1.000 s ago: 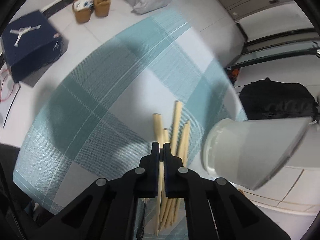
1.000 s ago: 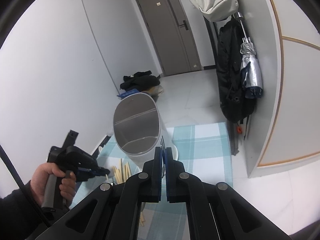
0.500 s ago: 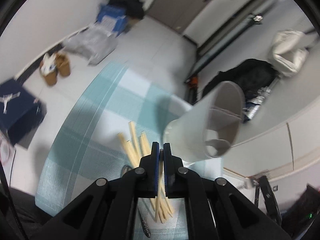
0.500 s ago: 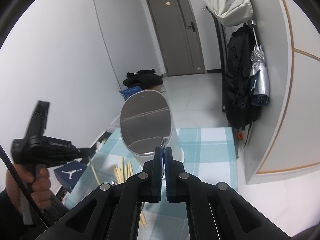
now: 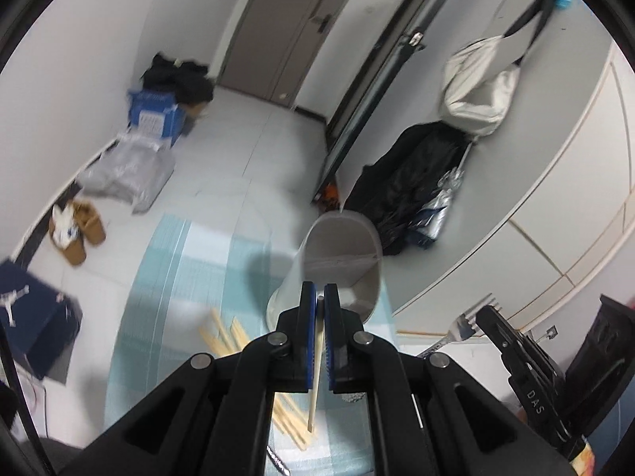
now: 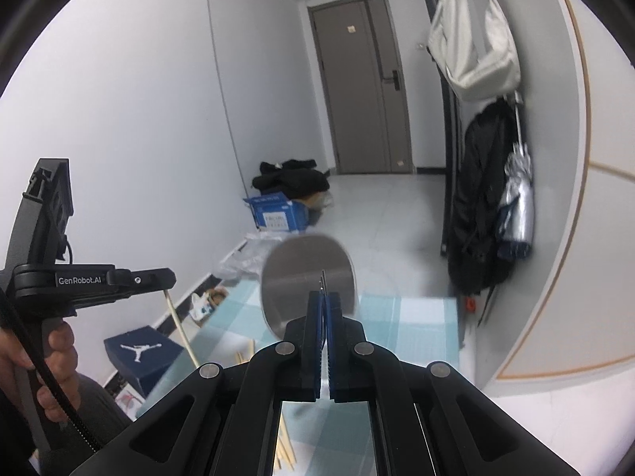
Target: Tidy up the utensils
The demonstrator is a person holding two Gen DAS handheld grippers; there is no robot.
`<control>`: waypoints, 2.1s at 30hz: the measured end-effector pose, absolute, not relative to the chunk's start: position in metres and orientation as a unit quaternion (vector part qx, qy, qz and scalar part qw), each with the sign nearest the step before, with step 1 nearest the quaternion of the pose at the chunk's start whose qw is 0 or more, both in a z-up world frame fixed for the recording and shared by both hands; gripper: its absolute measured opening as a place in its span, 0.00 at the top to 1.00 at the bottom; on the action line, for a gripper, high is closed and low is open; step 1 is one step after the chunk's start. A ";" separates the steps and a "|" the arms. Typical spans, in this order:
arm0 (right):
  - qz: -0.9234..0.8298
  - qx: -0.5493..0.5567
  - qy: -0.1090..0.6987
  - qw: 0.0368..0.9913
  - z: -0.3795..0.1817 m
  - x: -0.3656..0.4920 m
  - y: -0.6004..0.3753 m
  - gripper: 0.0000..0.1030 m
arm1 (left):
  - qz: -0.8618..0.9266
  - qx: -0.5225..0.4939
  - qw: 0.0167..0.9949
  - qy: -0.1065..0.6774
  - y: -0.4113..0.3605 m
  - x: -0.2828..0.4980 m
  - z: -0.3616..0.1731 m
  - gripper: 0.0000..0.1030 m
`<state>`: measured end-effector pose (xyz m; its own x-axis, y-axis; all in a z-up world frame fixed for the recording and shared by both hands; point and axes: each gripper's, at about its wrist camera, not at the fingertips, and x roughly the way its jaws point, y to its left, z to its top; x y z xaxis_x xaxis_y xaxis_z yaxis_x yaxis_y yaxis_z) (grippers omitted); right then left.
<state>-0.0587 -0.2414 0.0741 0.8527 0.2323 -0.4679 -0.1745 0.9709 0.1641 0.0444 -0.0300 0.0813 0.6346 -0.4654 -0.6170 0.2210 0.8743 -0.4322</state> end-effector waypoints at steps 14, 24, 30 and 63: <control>0.131 0.003 0.211 0.969 0.159 0.015 -0.235 0.99 | -0.205 -0.090 0.939 0.260 -0.051 0.095 0.154 1.00; 0.131 -0.016 0.218 0.967 0.145 0.071 -0.236 0.99 | -0.223 -0.030 0.942 0.249 -0.079 0.124 0.142 1.00; 0.124 -0.035 0.221 0.967 0.126 0.089 -0.235 0.99 | -0.234 -0.012 0.937 0.260 -0.084 0.133 0.129 1.00; 0.156 0.028 0.256 0.954 0.077 0.059 -0.254 0.70 | -0.124 -0.100 0.923 0.351 -0.032 0.124 0.101 0.19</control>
